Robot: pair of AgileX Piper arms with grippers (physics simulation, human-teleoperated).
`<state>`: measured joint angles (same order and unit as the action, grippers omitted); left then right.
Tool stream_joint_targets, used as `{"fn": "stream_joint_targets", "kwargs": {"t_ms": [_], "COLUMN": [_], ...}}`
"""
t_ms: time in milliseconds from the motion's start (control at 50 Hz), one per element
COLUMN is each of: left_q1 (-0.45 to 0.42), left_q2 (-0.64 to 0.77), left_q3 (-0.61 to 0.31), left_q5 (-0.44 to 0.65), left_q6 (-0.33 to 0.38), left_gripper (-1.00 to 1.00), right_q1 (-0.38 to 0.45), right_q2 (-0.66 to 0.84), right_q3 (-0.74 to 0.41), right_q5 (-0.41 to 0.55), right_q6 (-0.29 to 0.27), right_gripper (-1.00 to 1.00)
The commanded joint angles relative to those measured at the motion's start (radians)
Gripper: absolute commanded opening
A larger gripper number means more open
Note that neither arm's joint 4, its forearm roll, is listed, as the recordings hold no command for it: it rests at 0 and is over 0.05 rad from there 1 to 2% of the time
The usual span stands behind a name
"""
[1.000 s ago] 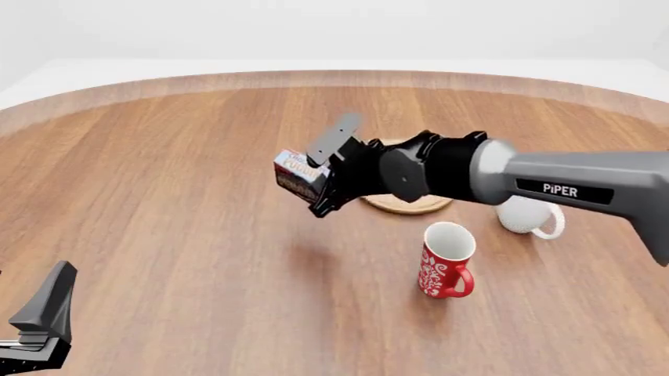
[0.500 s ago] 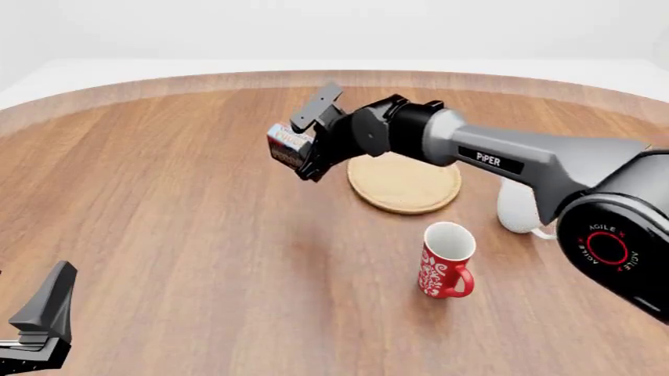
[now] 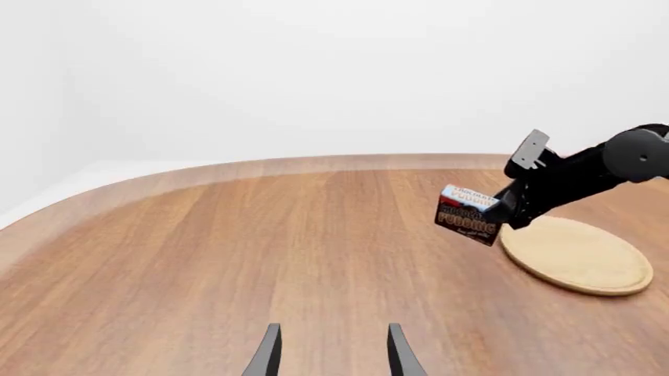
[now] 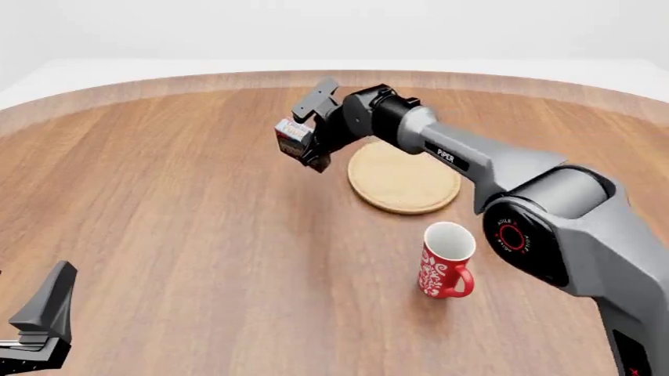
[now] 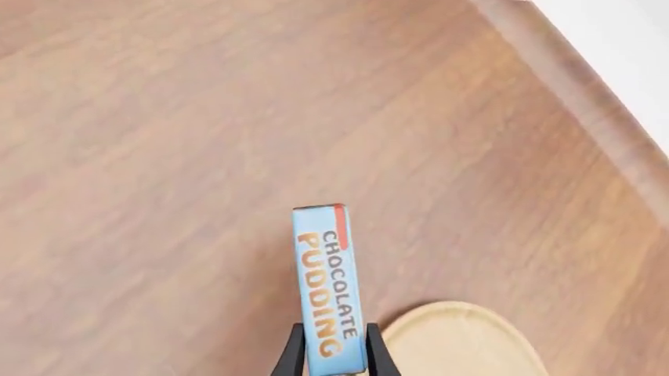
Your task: Put the chocolate pudding to the left of the plate.
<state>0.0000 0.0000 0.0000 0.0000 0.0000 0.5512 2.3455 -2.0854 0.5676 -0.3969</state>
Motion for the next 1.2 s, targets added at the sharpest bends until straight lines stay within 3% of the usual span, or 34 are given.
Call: {"fn": "stream_joint_targets", "kwargs": {"t_ms": [20, 280, 580, 1200], "left_q1": [0.000, 0.000, 0.000, 0.000], "left_q2": [0.000, 0.000, 0.000, 0.000], "left_q3": [0.000, 0.000, 0.000, 0.000], "left_q5": [0.000, 0.000, 0.000, 0.000], "left_q6": [0.000, 0.000, 0.000, 0.000], "left_gripper": [1.00, 1.00, 1.00, 1.00], "right_q1": [-0.015, -0.029, -0.002, 0.020], "right_q2": [0.111, 0.225, 0.347, 0.406], "right_q3": [-0.210, -0.439, -0.672, -0.742], "right_q5": [0.138, 0.297, 0.442, 0.510], "right_q6": [-0.003, -0.031, -0.023, -0.017], "right_gripper": [-1.00, -1.00, -1.00, -1.00]}}
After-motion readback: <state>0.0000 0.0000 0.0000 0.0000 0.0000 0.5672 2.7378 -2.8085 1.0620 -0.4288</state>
